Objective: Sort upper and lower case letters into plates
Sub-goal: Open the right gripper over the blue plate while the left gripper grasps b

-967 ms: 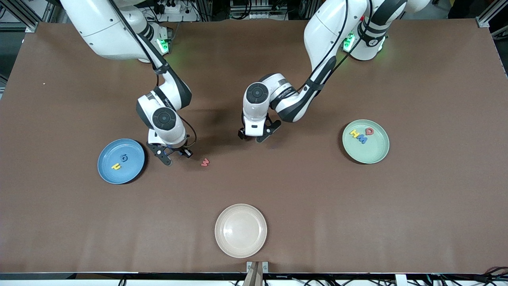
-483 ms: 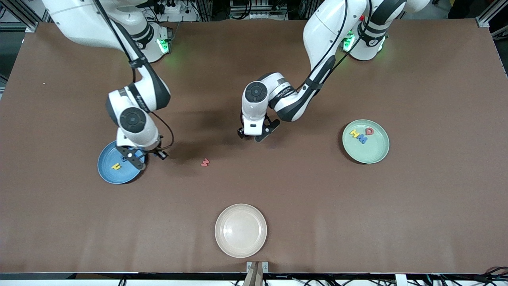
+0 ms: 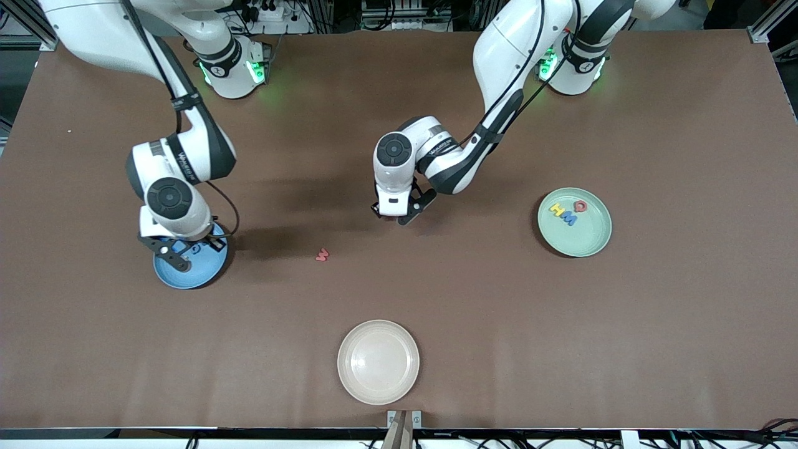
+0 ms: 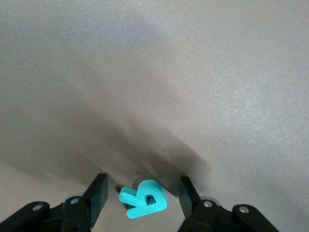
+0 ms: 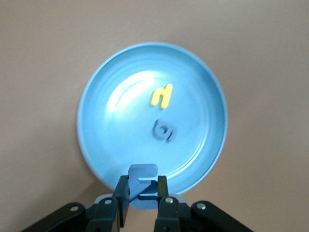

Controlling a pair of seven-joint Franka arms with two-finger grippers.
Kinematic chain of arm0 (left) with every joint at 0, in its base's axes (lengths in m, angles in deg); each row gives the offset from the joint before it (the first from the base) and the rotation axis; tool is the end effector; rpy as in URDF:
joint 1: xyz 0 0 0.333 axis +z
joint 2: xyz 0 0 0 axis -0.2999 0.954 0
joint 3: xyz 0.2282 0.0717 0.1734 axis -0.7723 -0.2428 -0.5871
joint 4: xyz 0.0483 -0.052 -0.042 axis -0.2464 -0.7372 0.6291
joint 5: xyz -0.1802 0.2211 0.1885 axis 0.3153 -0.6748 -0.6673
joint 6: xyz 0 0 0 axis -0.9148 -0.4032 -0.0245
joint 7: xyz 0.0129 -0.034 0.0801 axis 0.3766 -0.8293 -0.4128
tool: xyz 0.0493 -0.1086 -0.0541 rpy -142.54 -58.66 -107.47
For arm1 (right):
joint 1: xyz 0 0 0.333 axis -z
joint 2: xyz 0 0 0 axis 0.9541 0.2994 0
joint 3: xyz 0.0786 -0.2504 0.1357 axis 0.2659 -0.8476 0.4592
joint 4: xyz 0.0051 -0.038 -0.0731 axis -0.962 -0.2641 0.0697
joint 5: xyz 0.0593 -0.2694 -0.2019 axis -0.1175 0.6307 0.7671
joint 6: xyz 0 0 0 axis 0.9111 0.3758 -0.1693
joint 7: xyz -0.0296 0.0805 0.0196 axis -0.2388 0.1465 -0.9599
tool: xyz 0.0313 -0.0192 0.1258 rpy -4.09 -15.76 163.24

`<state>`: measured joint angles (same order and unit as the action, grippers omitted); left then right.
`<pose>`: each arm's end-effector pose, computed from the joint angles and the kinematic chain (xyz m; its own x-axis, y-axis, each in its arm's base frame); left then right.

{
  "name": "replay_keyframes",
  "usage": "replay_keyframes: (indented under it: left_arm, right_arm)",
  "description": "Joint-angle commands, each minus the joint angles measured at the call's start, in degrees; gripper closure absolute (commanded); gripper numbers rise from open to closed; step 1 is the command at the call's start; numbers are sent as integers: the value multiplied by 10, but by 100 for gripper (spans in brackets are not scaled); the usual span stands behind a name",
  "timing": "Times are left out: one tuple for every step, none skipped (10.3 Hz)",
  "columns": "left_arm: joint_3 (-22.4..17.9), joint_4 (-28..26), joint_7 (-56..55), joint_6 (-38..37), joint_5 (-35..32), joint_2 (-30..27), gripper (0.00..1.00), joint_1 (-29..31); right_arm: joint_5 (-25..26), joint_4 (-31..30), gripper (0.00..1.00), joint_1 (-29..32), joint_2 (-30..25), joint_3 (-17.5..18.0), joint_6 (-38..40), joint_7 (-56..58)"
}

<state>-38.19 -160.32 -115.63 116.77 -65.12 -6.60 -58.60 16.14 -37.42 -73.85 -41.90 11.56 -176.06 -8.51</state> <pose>0.4001 -0.5125 0.1673 0.7281 0.6791 -0.0932 0.6806 -0.7324 -0.0193 0.5337 0.0516 0.2574 0.8206 -0.5612 0.1084 -0.5625 -0.7595 0.3266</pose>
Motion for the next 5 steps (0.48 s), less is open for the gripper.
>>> replay_keyframes:
  left_arm:
    - [-5,20,-16,-5,-13,22,43,-6]
    - [-5,21,-17,-10,-13,22,50,-6]
    - [-5,22,-16,-13,-13,22,55,-6]
    - [-5,22,-16,-13,-13,22,63,-6]
    - [-5,22,-16,-13,-13,22,70,-6]
  right_arm:
    - [27,13,89,11,3,-8,0,27]
    - [27,19,37,10,5,-13,0,27]
    - [26,20,0,9,5,-13,3,20]
    - [25,19,0,7,6,-13,8,17]
    - [24,19,0,8,5,-13,9,16]
